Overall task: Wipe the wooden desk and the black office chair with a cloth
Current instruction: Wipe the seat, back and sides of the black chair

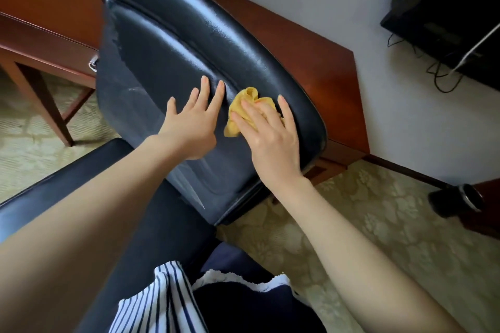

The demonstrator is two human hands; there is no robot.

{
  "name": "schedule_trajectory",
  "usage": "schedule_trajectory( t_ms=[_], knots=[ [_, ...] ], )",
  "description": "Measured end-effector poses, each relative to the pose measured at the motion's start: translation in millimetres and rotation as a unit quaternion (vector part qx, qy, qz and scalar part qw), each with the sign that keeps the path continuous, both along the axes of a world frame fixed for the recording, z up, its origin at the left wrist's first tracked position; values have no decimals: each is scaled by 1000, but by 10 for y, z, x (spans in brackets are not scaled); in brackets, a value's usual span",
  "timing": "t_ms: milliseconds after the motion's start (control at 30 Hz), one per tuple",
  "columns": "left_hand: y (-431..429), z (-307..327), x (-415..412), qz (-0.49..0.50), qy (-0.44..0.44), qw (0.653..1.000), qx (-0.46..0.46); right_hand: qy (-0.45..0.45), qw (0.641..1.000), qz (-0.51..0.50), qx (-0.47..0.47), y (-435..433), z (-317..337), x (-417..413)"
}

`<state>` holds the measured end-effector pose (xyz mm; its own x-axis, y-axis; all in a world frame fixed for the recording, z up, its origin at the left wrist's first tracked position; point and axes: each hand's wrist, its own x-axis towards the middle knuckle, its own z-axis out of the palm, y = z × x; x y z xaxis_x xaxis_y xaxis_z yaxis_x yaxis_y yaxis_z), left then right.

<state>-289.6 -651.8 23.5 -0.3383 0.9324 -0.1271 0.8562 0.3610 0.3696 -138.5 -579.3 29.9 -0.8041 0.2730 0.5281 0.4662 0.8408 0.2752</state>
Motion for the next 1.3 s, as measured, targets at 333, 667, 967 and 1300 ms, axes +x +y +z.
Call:
schedule_trajectory(
  t_ms=[333,667,967,1300],
  knots=[
    [-36,61,30,11,-15,1000,-3,28,999,-2,27,-104,-371,903],
    [-61,57,-90,-7,-106,994,23,-9,996,33,83,218,228,846],
    [-193,-46,-285,-14,-236,962,137,-117,987,108,21,445,777,-505],
    [-298,-519,-686,191,-205,937,210,-334,915,207,87,717,615,-2728]
  ],
)
